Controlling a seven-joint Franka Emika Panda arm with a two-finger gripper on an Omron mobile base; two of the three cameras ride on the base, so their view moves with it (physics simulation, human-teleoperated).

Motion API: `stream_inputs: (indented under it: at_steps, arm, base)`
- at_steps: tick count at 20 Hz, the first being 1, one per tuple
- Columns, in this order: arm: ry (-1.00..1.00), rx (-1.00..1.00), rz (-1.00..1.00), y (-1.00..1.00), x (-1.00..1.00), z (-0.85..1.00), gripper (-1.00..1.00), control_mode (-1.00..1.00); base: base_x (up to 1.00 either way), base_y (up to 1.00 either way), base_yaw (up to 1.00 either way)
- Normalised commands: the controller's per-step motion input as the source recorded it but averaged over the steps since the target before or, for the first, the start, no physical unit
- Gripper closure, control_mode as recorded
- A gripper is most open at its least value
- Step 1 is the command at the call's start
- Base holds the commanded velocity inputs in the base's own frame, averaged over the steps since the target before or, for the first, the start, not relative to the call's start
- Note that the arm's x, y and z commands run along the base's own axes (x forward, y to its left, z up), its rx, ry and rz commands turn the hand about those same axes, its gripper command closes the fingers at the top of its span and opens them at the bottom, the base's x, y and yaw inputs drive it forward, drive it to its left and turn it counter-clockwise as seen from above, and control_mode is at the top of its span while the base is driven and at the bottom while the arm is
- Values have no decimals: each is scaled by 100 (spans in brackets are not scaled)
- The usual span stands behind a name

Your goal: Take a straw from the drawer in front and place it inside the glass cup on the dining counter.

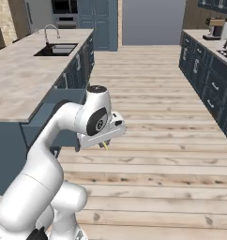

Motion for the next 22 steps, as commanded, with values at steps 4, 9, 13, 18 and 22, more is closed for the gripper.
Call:
stream_inputs:
  at_steps: [4, 9, 13, 18, 22]
  arm:
    - [0, 0, 0, 0, 0, 0, 100, 100]
    - [0, 0, 0, 0, 0, 0, 100, 100]
    - [0, 0, 0, 0, 0, 0, 100, 100]
    - [0, 0, 0, 0, 0, 0, 100, 100]
    - [0, 0, 0, 0, 0, 0, 100, 100]
  base:
    - [-5, -1, -61]
    - [0, 0, -46]
    - [2, 0, -38]
    - [14, -2, -9]
    - [3, -23, 30]
